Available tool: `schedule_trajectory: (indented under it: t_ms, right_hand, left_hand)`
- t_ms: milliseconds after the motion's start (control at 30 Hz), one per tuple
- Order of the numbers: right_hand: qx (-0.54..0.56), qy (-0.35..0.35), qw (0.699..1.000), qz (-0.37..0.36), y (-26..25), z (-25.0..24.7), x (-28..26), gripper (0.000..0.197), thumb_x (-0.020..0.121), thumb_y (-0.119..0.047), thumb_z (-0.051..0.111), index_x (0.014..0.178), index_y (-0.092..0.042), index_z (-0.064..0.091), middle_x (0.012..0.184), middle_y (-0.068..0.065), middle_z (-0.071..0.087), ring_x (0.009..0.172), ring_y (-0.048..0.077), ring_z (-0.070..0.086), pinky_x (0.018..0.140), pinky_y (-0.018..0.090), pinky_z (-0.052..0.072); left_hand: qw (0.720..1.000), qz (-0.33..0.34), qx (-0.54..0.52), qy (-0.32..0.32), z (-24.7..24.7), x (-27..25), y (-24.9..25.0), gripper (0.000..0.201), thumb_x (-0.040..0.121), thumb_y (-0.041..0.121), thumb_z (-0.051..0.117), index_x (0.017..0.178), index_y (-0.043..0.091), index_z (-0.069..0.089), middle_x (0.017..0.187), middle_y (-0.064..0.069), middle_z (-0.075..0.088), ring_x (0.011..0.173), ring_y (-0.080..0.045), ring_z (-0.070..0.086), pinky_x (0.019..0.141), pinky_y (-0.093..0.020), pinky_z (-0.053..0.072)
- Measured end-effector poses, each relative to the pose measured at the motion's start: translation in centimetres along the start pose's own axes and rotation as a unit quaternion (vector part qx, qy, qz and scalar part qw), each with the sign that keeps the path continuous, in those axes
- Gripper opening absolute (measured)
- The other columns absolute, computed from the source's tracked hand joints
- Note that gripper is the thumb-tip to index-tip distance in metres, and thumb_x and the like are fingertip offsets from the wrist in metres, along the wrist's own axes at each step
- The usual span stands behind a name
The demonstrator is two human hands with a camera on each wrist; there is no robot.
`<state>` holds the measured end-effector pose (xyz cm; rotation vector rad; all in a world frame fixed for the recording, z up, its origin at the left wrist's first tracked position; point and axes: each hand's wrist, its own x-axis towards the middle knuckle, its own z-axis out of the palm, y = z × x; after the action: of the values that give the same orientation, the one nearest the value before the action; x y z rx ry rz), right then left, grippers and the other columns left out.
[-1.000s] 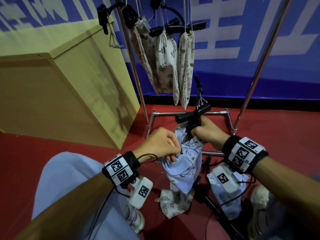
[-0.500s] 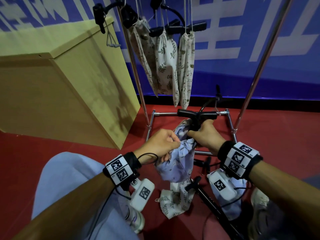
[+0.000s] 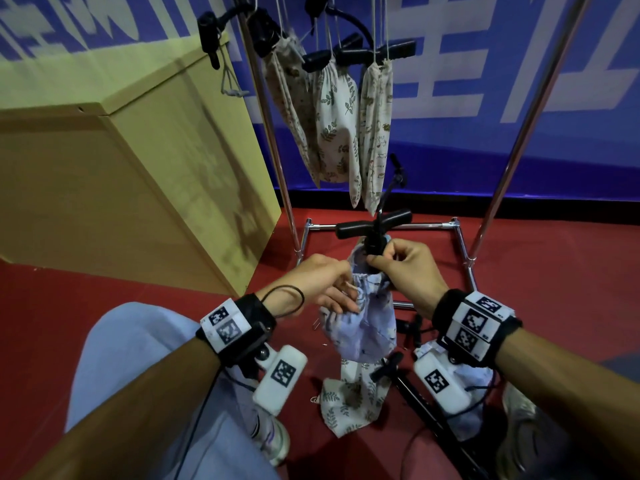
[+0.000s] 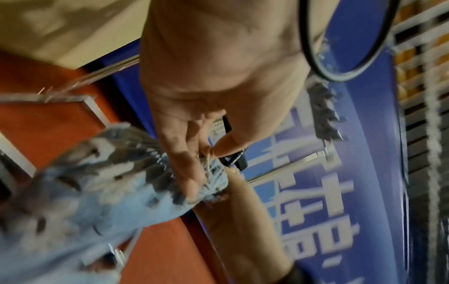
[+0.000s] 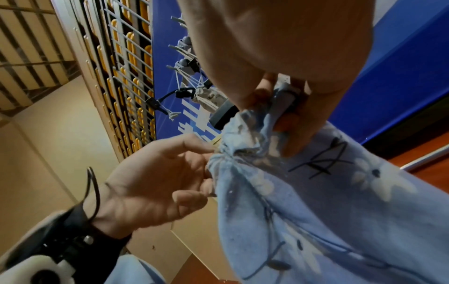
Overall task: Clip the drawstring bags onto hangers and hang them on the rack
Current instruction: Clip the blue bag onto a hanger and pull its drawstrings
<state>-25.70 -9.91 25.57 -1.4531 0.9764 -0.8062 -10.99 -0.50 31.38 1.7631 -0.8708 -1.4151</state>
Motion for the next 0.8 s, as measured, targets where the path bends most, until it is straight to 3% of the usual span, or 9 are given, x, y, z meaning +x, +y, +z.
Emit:
schedule_trajectory:
  t_ms: [167,267,367,433,500,567,633,700,800]
  right_hand:
    - [0.033,-0.067,0.997,-0.004,-0.5,0.3,-0.5,0.037,0.091,-0.012,0.072,0.067,-0.013,0.045,0.068,0.010,0.040,0.065,0.020,0.037,0.055,0.030,0.035]
    - [0.079,-0.115,0.990,0.029,-0.8,0.9,-1.1,0.034,0.095,-0.013,0.066,0.069,-0.020,0.046,0.070,0.009,0.043,0.067,0.019,0.039,0.055,0.025,0.036]
    - [0.222,-0.218,0.941,0.133,-1.4,1.1,-1.7,0.024,0.098,-0.039,0.060,0.083,-0.021,0.055,0.085,0.005,0.056,0.082,0.019,0.054,0.075,0.029,0.048]
    - [0.256,-0.242,0.923,0.156,-1.3,1.0,-1.7,0.040,0.092,-0.053,0.064,0.099,-0.013,0.059,0.101,0.010,0.059,0.098,0.026,0.057,0.093,0.039,0.047]
    - [0.253,-0.229,0.930,0.139,-1.0,1.2,-1.8,0.051,0.087,-0.048,0.070,0.112,-0.005,0.058,0.108,0.014,0.060,0.101,0.027,0.059,0.094,0.042,0.047]
    - [0.256,-0.211,0.936,0.116,-0.8,1.5,-2.1,0.022,0.087,-0.029,0.066,0.096,-0.013,0.054,0.093,0.007,0.060,0.088,0.019,0.058,0.080,0.034,0.049]
    - [0.262,-0.201,0.938,0.104,-0.7,1.7,-2.3,0.007,0.088,-0.015,0.056,0.088,-0.017,0.050,0.085,0.001,0.062,0.082,0.016,0.057,0.075,0.030,0.047]
    - [0.246,-0.201,0.944,0.088,-1.0,1.6,-2.2,0.012,0.091,-0.009,0.053,0.086,-0.019,0.048,0.087,-0.002,0.065,0.082,0.015,0.058,0.073,0.031,0.047]
    - [0.251,-0.214,0.940,0.084,-1.5,1.5,-2.0,0.015,0.073,-0.017,0.065,0.082,-0.021,0.054,0.083,0.006,0.050,0.076,0.017,0.047,0.071,0.032,0.042]
  left_hand:
    - [0.989,-0.041,-0.125,-0.062,-0.6,0.0,-0.1,0.014,0.097,0.015,0.056,0.084,0.012,0.057,0.072,0.000,0.061,0.061,-0.017,0.065,0.046,-0.019,0.046]
    - [0.980,-0.038,-0.182,-0.067,-0.5,-0.1,0.3,0.007,0.094,0.016,0.059,0.098,0.010,0.062,0.079,-0.001,0.063,0.064,-0.015,0.060,0.050,-0.019,0.045]
    - [0.971,-0.019,-0.231,-0.062,-1.1,-0.1,0.2,0.029,0.083,0.011,0.066,0.109,-0.002,0.071,0.103,-0.011,0.068,0.090,-0.022,0.061,0.086,-0.028,0.052]
    - [0.964,-0.018,-0.256,-0.069,-1.3,-0.1,-0.1,0.042,0.082,0.010,0.065,0.121,-0.007,0.067,0.115,-0.015,0.067,0.107,-0.027,0.057,0.109,-0.038,0.043]
    - [0.959,-0.014,-0.277,-0.067,-1.2,-0.2,-0.2,0.044,0.090,0.011,0.059,0.128,-0.010,0.060,0.114,-0.016,0.064,0.098,-0.025,0.060,0.095,-0.033,0.050]
    - [0.960,0.002,-0.273,-0.059,-1.0,-0.2,-0.2,0.045,0.094,0.016,0.056,0.129,-0.012,0.058,0.114,-0.017,0.062,0.085,-0.020,0.060,0.079,-0.027,0.049]
    - [0.966,0.016,-0.249,-0.061,-1.0,-0.3,0.0,0.039,0.098,0.025,0.054,0.118,-0.006,0.066,0.111,-0.015,0.065,0.081,-0.018,0.060,0.076,-0.027,0.049]
    - [0.971,0.023,-0.225,-0.071,-1.3,-0.5,0.1,0.035,0.100,0.032,0.052,0.106,0.003,0.070,0.102,-0.011,0.066,0.079,-0.016,0.060,0.073,-0.026,0.050]
    - [0.972,0.016,-0.221,-0.083,-1.7,-0.5,0.3,0.035,0.099,0.039,0.053,0.102,0.008,0.068,0.095,-0.010,0.064,0.077,-0.016,0.059,0.067,-0.024,0.051]
